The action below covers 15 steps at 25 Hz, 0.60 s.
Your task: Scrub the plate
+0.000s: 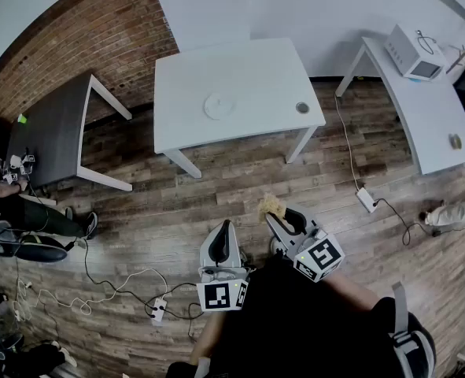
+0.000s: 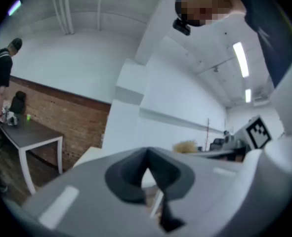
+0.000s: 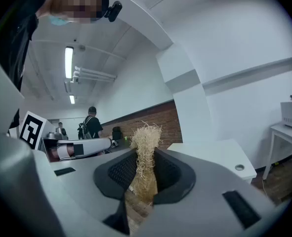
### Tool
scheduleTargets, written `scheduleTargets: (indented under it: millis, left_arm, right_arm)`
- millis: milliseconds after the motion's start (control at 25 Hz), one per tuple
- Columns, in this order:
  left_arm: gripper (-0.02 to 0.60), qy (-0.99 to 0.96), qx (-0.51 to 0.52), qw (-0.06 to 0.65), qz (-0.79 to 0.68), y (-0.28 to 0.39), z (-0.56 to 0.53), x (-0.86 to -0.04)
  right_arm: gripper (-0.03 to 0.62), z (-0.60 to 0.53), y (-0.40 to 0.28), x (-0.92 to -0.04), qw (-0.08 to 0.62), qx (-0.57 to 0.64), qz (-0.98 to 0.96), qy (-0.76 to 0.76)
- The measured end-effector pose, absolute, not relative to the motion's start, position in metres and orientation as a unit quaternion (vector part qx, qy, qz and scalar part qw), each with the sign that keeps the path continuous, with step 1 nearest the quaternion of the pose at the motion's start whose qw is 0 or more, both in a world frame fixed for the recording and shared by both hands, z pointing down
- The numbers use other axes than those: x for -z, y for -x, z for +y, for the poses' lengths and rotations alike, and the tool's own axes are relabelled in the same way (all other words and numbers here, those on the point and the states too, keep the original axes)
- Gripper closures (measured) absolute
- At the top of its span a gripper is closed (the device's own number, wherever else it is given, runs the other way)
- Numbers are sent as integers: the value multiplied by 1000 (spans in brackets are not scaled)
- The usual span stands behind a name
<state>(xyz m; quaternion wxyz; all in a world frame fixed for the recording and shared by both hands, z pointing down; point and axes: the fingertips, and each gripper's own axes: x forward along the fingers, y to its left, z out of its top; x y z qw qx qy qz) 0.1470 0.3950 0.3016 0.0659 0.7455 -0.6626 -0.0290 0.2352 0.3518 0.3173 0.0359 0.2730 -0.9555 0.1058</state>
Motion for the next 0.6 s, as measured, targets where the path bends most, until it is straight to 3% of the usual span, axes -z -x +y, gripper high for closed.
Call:
scheduleTargets:
  millis: [600]
  left_arm:
    - [578,-741,36,68,-667,-134,404,-302]
  right_arm:
    - [514,358,-225,-315,33,-112,-956,-270]
